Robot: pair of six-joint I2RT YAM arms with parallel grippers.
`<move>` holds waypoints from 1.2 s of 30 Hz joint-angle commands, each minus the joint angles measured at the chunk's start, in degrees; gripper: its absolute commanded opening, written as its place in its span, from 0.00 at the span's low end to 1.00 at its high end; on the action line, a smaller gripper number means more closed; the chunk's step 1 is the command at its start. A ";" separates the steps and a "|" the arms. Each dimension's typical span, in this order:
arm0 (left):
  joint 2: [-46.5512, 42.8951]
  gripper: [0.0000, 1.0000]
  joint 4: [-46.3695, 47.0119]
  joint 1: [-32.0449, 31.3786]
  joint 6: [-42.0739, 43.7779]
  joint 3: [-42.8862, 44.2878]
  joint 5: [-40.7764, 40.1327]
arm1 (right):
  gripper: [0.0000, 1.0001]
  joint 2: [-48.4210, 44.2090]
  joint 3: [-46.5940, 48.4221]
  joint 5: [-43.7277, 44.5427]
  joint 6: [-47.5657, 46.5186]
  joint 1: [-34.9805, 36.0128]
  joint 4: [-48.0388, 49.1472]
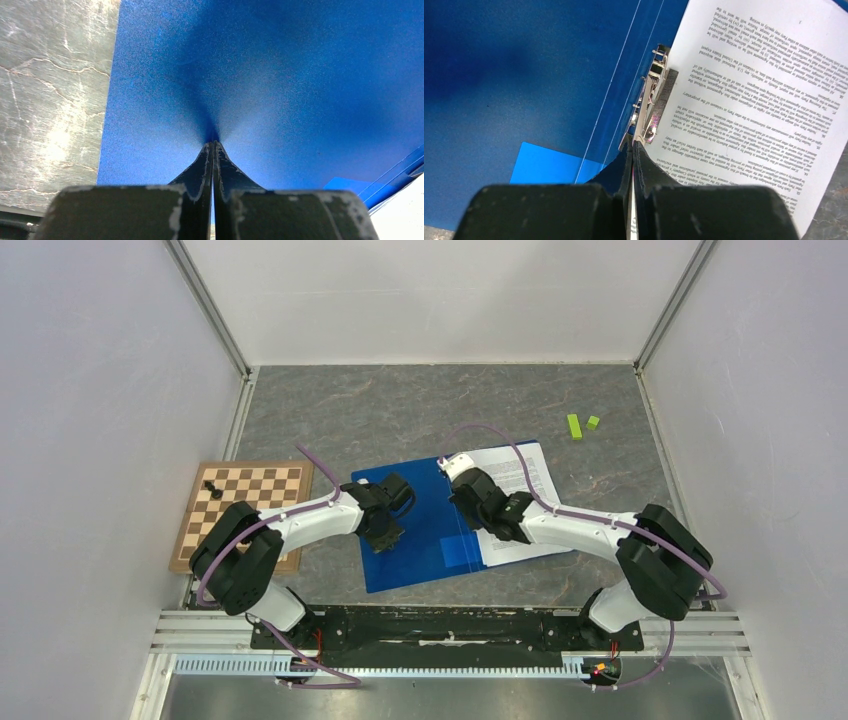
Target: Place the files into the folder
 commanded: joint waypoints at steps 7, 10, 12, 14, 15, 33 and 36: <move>4.18 0.02 -1.26 -0.72 -3.21 -3.89 -0.28 | 0.00 1.70 -4.68 0.92 1.03 -0.49 -0.85; 4.11 0.02 -1.18 -0.72 -3.20 -4.03 -0.31 | 0.00 2.90 -4.89 1.35 0.98 -0.52 -0.85; 4.03 0.02 -1.18 -0.72 -3.27 -4.13 -0.26 | 0.00 3.51 -5.19 1.78 1.07 -0.58 -0.76; 4.01 0.02 -1.18 -0.72 -3.27 -4.33 -0.27 | 0.00 3.90 -5.45 2.36 1.23 -0.58 -0.90; 4.07 0.02 -1.18 -0.72 -3.33 -4.33 -0.35 | 0.00 4.00 -5.62 2.52 1.44 -0.59 -0.86; 5.66 0.02 -1.14 -0.72 -3.72 -4.51 -0.28 | 0.00 4.47 -6.52 5.25 1.78 -1.63 -2.18; 5.90 0.02 -1.18 -0.72 -3.97 -4.61 -0.30 | 0.00 4.37 -6.70 5.50 1.71 -1.94 -2.19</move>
